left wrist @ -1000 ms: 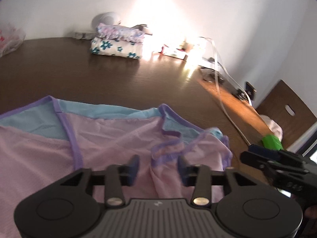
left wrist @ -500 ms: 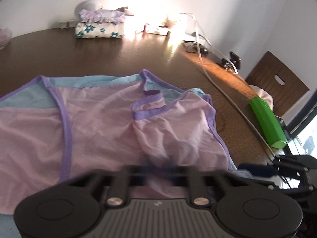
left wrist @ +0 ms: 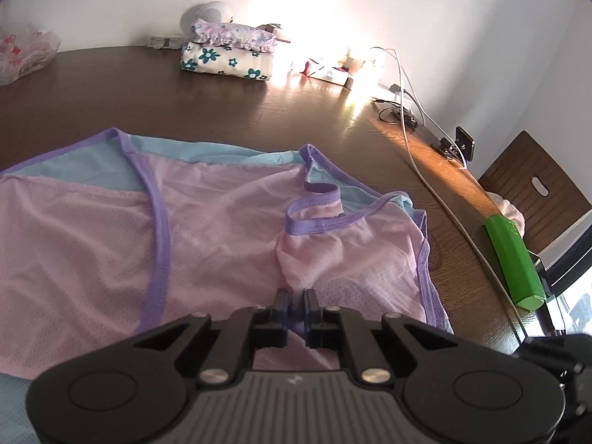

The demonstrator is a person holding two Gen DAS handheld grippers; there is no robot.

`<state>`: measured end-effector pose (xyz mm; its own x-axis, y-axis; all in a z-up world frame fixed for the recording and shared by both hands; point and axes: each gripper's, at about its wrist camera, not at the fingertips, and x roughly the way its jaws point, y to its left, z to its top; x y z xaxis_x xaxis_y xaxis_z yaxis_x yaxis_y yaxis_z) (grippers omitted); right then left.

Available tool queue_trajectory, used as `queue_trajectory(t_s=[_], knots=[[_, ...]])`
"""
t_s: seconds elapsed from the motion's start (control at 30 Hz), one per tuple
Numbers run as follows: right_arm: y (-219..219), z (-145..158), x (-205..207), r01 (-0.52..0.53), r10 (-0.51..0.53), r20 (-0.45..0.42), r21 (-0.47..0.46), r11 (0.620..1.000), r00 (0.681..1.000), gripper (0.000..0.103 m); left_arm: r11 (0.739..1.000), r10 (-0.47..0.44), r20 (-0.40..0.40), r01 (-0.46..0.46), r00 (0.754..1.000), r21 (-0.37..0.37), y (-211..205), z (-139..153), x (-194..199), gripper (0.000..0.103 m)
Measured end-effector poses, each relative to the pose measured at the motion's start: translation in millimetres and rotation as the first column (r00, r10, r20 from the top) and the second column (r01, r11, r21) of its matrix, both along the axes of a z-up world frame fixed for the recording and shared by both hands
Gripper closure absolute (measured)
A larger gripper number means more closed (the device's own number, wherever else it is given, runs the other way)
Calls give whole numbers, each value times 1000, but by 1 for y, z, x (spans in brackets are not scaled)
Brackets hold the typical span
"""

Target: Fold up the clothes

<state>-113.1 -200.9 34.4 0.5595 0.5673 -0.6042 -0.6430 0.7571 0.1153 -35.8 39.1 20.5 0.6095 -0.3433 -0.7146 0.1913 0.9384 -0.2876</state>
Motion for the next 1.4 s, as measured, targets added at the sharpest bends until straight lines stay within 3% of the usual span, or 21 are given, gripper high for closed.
queue_trajectory(t_s=[0.17, 0.33, 0.43, 0.53, 0.6, 0.63, 0.73, 0.8, 0.83, 1.03, 1.23, 1.3, 1.33, 1.4], knots=[[-22, 6, 26, 168, -163, -65, 78, 983, 984, 82, 999, -51, 22, 51, 998, 19, -8, 0, -4, 91], [-21, 0, 42, 208, -193, -133, 109, 972, 972, 82, 998, -61, 24, 60, 998, 24, -9, -3, -6, 89], [-23, 5, 41, 163, -142, -154, 128, 978, 978, 82, 998, -55, 26, 54, 998, 27, -7, -3, -6, 89], [-14, 7, 31, 33, -19, -188, 74, 997, 982, 81, 998, -56, 32, 55, 998, 34, -7, -4, -5, 89], [-13, 14, 19, -20, 31, -157, 71, 997, 987, 73, 997, -65, 39, 63, 997, 42, -7, -4, -5, 88], [-17, 18, 16, -23, 37, -148, 93, 995, 988, 64, 997, -64, 40, 63, 997, 40, -7, -4, -4, 88], [-37, 28, 20, 51, -25, -133, 190, 980, 991, 63, 998, -63, 38, 61, 997, 35, -7, -4, -3, 88], [-45, 26, 32, 133, -101, -158, 205, 970, 982, 74, 997, -63, 41, 62, 997, 35, -7, -4, -3, 88], [-46, 23, 38, 166, -132, -177, 192, 967, 975, 85, 997, -64, 42, 62, 997, 35, -7, -5, -4, 88], [-12, 5, 45, 172, -165, -177, 22, 985, 970, 86, 997, -65, 50, 63, 997, 34, -6, -5, -5, 88], [0, -2, 43, 189, -184, -171, 12, 982, 968, 81, 996, -81, 63, 78, 995, 49, -8, -5, -6, 88], [5, -6, 43, 195, -193, -148, -3, 981, 970, 89, 996, -83, 64, 80, 995, 47, -8, -5, -6, 88], [6, -6, 42, 203, -203, -132, -16, 979, 970, 100, 996, -83, 64, 81, 994, 46, -8, -5, -6, 88], [6, -5, 41, 208, -210, -105, -32, 978, 972, 102, 996, -84, 63, 81, 995, 41, -7, -5, -5, 88]])
